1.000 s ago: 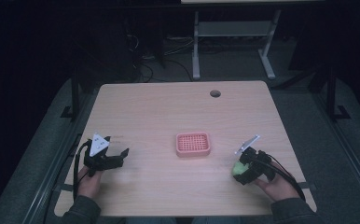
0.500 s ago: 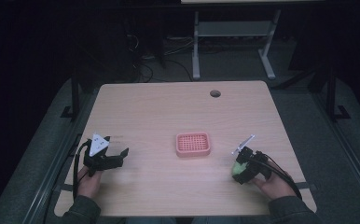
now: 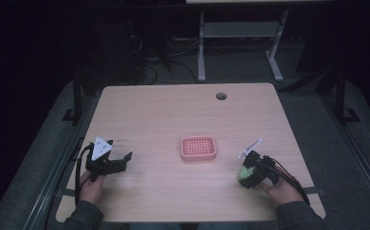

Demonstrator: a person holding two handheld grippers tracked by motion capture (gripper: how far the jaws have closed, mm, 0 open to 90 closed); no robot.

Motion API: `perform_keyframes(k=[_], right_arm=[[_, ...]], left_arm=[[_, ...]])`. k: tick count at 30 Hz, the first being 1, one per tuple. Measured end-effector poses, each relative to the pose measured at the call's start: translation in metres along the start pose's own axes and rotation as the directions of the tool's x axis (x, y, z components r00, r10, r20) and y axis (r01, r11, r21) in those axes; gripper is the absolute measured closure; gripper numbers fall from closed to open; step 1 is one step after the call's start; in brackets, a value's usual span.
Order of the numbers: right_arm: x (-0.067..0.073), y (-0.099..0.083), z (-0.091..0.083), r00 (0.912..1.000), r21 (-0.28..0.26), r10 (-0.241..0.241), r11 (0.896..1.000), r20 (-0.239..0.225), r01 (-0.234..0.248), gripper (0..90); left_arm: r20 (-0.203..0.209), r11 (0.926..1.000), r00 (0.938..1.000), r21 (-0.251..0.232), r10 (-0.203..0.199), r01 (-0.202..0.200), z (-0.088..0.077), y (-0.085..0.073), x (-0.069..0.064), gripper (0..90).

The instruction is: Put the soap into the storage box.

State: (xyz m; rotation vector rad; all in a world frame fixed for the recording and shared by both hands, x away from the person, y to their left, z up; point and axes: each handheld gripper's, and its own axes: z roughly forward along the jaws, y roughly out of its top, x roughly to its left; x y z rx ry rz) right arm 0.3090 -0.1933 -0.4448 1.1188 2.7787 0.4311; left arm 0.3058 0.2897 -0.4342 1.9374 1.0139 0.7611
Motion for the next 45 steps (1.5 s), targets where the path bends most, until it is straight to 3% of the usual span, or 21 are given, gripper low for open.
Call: perform_keyframes(k=[9, 25, 45], right_arm=[[0.000, 0.000, 0.000, 1.0000, -0.002, 0.003, 1.000, 0.002, -0.003, 25.4], [0.004, -0.003, -0.005, 0.9991, -0.046, -0.042, 0.998, 0.007, 0.042, 26.0], [0.008, 0.031, -0.017, 0.9945, -0.064, -0.104, 0.993, -0.015, 0.103, 26.0]], left_arm=[[0.000, 1.0000, 1.0000, -0.001, 0.000, 0.000, -0.001, 0.000, 0.000, 14.2], [-0.001, 1.0000, 1.0000, -0.003, 0.000, 0.000, -0.001, 0.000, 0.001, 14.2], [0.000, 1.0000, 1.0000, -0.008, -0.001, 0.001, -0.002, 0.000, 0.001, 14.2]])
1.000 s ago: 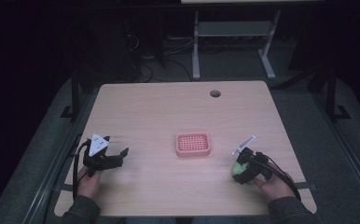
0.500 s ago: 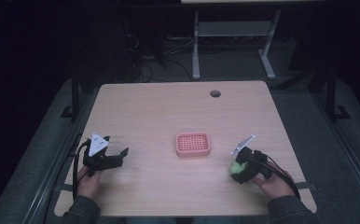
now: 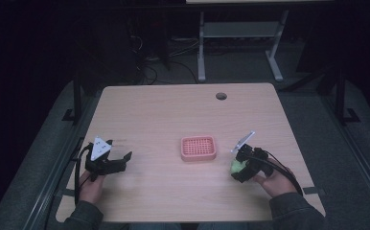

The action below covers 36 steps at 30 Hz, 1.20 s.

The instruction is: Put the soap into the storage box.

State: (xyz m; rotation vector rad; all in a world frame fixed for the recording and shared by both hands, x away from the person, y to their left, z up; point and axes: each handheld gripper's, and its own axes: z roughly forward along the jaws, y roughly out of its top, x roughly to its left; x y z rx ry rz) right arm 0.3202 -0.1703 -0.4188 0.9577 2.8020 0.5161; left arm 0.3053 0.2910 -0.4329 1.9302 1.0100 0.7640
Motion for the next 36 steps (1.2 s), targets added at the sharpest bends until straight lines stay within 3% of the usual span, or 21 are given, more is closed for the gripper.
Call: perform_keyframes(k=[12, 36], right_arm=[[-0.007, 0.021, -0.005, 0.9997, -0.025, -0.015, 1.000, -0.021, 0.015, 26.0], [-0.010, 0.059, -0.007, 0.9969, -0.015, -0.065, 0.998, -0.044, 0.065, 26.0]], left_arm=[[0.001, 1.0000, 1.0000, -0.007, -0.006, 0.006, 0.000, 0.000, -0.001, 14.2], [0.004, 1.0000, 1.0000, 0.001, -0.005, 0.005, 0.000, 0.001, -0.001, 14.2]])
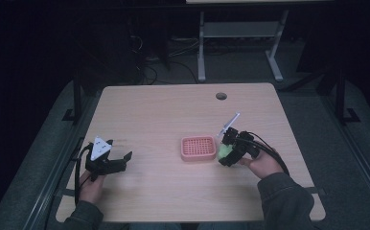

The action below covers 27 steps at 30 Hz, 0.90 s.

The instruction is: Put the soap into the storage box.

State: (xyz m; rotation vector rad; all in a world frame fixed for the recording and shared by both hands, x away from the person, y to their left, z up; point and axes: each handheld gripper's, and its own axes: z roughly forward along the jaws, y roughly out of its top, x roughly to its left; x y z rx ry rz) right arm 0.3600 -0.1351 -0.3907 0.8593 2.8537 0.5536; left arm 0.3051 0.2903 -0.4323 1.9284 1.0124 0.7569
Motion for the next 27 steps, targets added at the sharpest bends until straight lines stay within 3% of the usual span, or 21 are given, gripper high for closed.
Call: perform_keyframes(k=[27], right_arm=[[-0.004, 0.043, 0.007, 0.9982, 0.012, -0.055, 0.998, -0.021, 0.056, 25.9]], left_arm=[[0.000, 1.0000, 1.0000, -0.004, -0.002, 0.002, 0.000, 0.001, 0.000, 14.2]])
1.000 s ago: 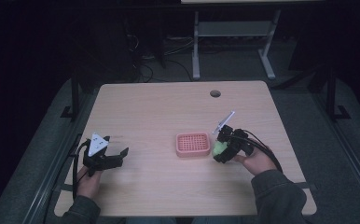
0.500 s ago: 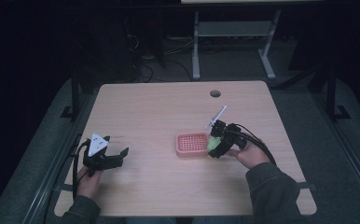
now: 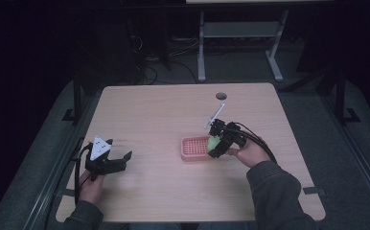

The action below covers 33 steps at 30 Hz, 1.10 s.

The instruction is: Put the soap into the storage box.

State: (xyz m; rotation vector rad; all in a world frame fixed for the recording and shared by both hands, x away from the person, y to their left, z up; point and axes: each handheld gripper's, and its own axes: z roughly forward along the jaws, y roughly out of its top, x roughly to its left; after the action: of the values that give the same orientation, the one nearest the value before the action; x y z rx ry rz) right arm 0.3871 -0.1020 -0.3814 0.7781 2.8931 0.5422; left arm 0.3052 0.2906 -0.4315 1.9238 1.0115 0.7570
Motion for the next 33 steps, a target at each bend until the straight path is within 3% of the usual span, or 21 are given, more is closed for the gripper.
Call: perform_keyframes(k=[33], right_arm=[[-0.002, 0.049, 0.031, 0.9992, 0.037, -0.029, 0.999, -0.027, 0.030, 25.9]], left_arm=[[0.006, 1.0000, 1.0000, -0.007, 0.002, -0.002, 0.000, 0.001, 0.000, 14.2]])
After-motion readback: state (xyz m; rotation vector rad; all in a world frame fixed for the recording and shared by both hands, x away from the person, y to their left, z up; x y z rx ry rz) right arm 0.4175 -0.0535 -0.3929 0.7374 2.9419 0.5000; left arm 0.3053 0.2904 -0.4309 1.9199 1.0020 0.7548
